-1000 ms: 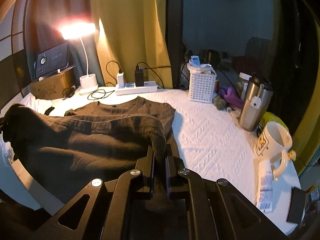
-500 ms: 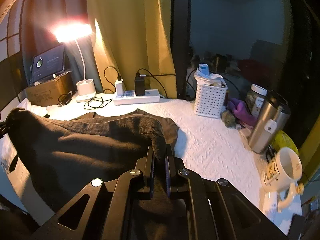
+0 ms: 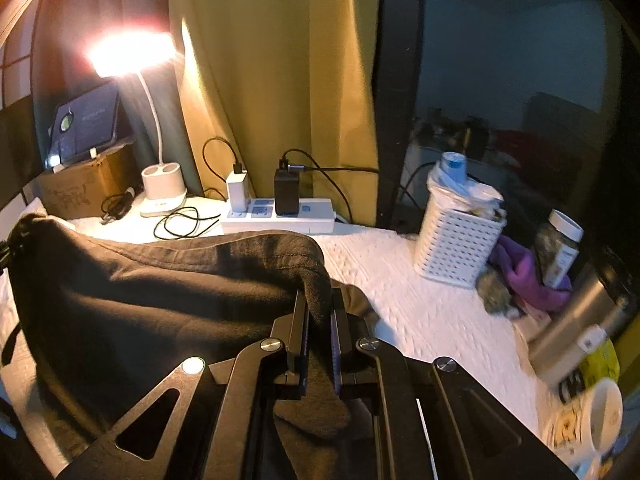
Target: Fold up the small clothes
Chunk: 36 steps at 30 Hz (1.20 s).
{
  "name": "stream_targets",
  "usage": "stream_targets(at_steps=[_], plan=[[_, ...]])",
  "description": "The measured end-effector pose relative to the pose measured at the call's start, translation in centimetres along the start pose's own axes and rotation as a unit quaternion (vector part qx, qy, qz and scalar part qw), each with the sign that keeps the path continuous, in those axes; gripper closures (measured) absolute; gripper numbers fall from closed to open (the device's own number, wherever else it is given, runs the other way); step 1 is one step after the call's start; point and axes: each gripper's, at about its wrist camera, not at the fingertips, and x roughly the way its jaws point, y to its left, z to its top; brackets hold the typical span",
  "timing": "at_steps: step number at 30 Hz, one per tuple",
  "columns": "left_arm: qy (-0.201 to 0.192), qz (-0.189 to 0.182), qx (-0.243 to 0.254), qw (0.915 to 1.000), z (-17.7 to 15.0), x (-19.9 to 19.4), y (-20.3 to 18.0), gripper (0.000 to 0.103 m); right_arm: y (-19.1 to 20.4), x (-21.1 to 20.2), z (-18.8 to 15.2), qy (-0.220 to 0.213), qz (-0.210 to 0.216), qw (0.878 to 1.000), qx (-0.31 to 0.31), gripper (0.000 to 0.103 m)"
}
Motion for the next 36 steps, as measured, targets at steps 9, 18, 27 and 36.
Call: stream_targets(at_steps=[9, 18, 27, 36], plan=[[0.034, 0.028, -0.007, 0.999, -0.4, 5.8, 1.7, 0.097, -0.3, 6.9, 0.2, 0.042, 0.002, 0.999, -0.006, 0.095], [0.149, 0.045, -0.044, 0.9869, -3.7, 10.2, 3.8, 0.097, -0.4, 11.8, -1.8, 0.103, -0.013, 0.995, -0.013, 0.094], [0.165, 0.048, -0.057, 0.9835, -4.9, 8.9, 4.3, 0.097, 0.1, 12.0, -2.9, 0.128, -0.025, 0.991, -0.02, 0.094], [0.155, 0.069, -0.042, 0.9845, -3.8, 7.8, 4.0, 0.096, -4.4, 6.9, -3.9, 0.091, -0.052, 0.994, 0.037, 0.026]])
